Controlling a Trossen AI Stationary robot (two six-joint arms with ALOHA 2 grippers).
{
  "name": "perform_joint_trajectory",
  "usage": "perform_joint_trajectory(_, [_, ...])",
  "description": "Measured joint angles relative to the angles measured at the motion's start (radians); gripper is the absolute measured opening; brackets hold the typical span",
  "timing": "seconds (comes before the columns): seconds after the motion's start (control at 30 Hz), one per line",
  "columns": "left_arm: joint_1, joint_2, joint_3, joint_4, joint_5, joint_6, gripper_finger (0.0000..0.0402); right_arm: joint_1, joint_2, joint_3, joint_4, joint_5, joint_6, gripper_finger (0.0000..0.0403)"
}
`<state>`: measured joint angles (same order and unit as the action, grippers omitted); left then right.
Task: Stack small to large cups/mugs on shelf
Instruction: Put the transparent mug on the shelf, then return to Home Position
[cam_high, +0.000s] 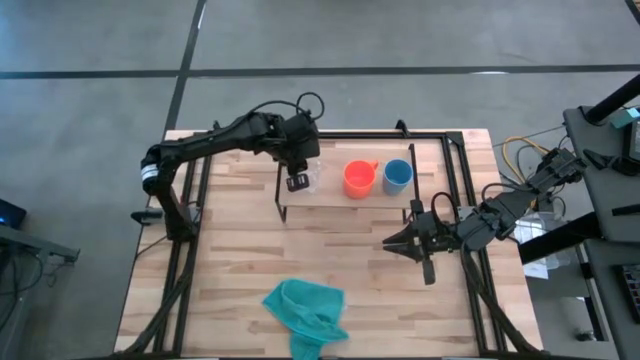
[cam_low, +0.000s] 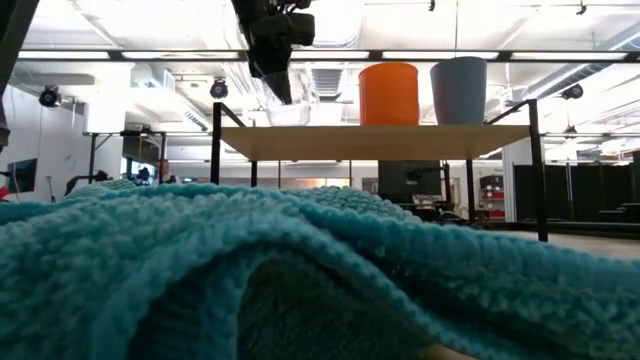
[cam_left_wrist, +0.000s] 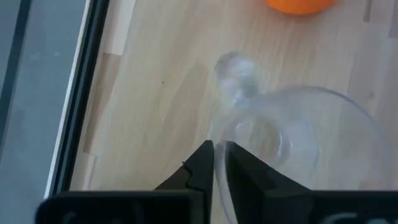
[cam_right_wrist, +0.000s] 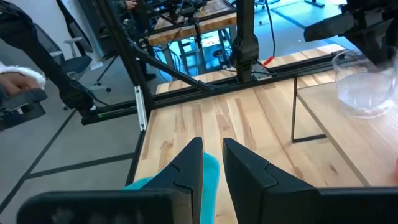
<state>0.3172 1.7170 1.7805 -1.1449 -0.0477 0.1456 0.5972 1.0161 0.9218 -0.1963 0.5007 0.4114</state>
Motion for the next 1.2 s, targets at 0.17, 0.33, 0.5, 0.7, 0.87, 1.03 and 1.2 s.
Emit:
perform_joint_trajectory(0.17, [0.0,0.0,0.001,0.081,0.005,-0.008,0.006,0.0,0.0,0.0,0.001,0.0,0.003,0.0059])
perform_joint_trajectory(0.33, [0.0,0.0,0.019,0.095,0.007,-0.008,0.0072,0.0,0.0,0.0,0.0,-0.001,0.008,0.0059])
perform_joint_trajectory(0.5, [0.0,0.0,0.062,0.087,0.007,-0.009,0.0073,0.0,0.0,0.0,0.0,-0.001,0.007,0.0059])
perform_joint_trajectory(0.7, [-0.006,-0.009,0.169,0.071,0.016,-0.114,0.0073,0.0,0.0,0.0,-0.001,-0.001,0.004,0.0059])
perform_joint_trajectory(0.87, [-0.012,-0.036,0.268,0.024,0.069,-0.175,0.0073,0.0,0.0,0.0,0.005,0.0,0.007,0.0059])
perform_joint_trajectory(1.03, [-0.031,-0.094,0.318,0.032,0.102,-0.188,0.0073,0.0,-0.002,0.0,0.072,0.043,-0.002,0.0059])
perform_joint_trajectory(1.2, [-0.036,-0.183,0.33,0.044,0.107,-0.271,0.0073,0.0,-0.007,0.025,0.082,0.044,-0.015,0.0059])
